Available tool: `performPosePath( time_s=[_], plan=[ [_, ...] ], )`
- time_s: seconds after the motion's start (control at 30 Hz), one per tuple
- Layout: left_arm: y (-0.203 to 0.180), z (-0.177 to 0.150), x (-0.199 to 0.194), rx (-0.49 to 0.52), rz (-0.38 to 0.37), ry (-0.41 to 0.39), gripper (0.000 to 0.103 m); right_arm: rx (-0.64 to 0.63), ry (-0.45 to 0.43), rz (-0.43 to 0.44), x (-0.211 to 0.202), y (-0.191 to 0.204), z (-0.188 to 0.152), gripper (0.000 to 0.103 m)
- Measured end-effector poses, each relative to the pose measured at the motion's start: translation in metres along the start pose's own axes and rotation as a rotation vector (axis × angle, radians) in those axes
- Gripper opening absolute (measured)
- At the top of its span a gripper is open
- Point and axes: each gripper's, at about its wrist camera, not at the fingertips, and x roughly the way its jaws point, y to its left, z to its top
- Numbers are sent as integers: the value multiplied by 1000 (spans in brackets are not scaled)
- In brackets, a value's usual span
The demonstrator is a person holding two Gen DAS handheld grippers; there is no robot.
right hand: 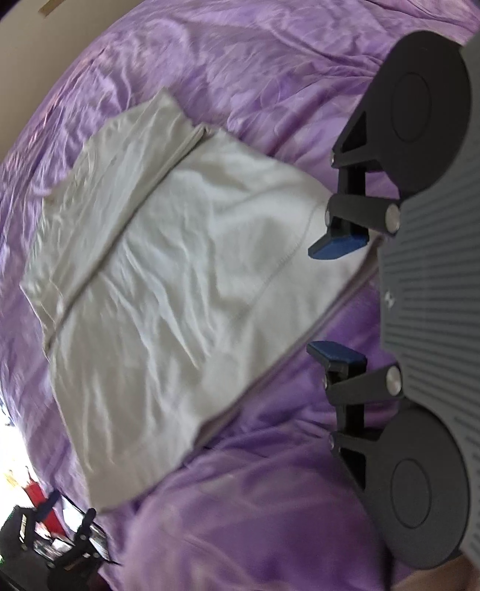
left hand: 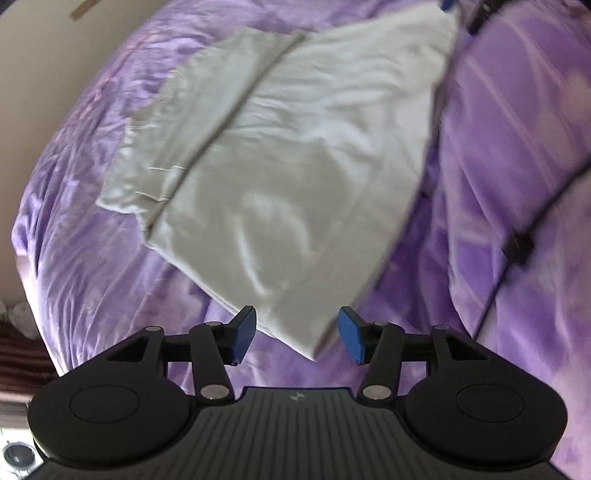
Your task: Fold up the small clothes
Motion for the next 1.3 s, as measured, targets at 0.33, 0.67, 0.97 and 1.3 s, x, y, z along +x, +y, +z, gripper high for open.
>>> performPosePath(
  time_s=[0.33, 0.67, 0.97, 1.3],
  plan=[
    [-42, -9, 36, 231, 97, 37, 73, -227, 51, -45, 17, 18, -14, 62],
    [-64, -15, 50, 366, 209, 21, 56, -416, 16, -128, 27, 30, -28, 58],
    [-33, -1, 41, 179, 206, 7, 4, -408, -3, -142, 20, 24, -22, 22],
    [11, 17, 5, -39, 195, -83, 4, -314, -16, -134, 13, 16, -13, 0]
  ],
)
